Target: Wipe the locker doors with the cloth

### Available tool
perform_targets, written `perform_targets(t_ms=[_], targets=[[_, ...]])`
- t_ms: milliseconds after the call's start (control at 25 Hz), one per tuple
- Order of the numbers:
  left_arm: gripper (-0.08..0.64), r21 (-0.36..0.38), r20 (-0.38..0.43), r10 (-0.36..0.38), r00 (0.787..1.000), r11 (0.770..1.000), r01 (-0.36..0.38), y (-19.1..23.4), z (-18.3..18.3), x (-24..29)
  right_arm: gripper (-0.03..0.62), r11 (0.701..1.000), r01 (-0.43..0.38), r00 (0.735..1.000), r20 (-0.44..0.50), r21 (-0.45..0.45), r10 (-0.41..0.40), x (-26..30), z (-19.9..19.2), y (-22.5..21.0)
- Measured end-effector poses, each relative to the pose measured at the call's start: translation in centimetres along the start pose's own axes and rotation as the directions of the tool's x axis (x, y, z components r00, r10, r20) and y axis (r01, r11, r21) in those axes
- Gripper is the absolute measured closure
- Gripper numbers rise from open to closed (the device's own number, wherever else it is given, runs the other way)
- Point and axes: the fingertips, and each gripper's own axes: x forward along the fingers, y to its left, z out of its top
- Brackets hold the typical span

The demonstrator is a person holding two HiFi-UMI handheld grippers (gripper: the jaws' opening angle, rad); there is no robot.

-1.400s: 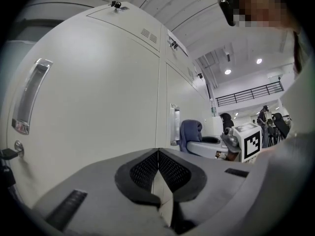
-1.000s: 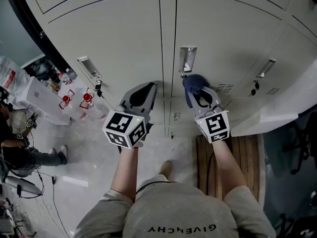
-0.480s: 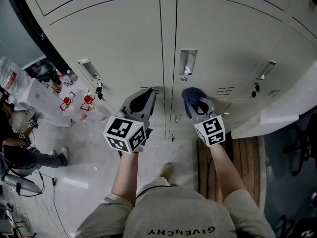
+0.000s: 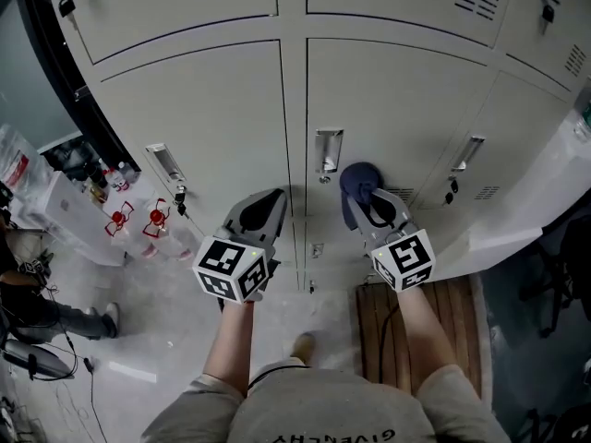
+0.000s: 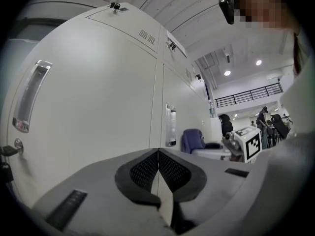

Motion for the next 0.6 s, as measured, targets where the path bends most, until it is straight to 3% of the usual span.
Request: perform_targets(t_ms=[280,600], targets=[[0.561,0.029,0.034,-0.044,0.998,0.999,0.043,-2.1,2.3,1.2,0.534,0.994,0.08,0.979,0.192,-0.078,-0.064,-2.7,12.7,-6.0],[0.561,0.044,0.045,-0.069,0.997,0.997,0.067,-3.8,3.2,1.8,0.534,0.973,0.195,0.945,0.287,-0.124,-0.153,-3.8,22.3,-12.5]])
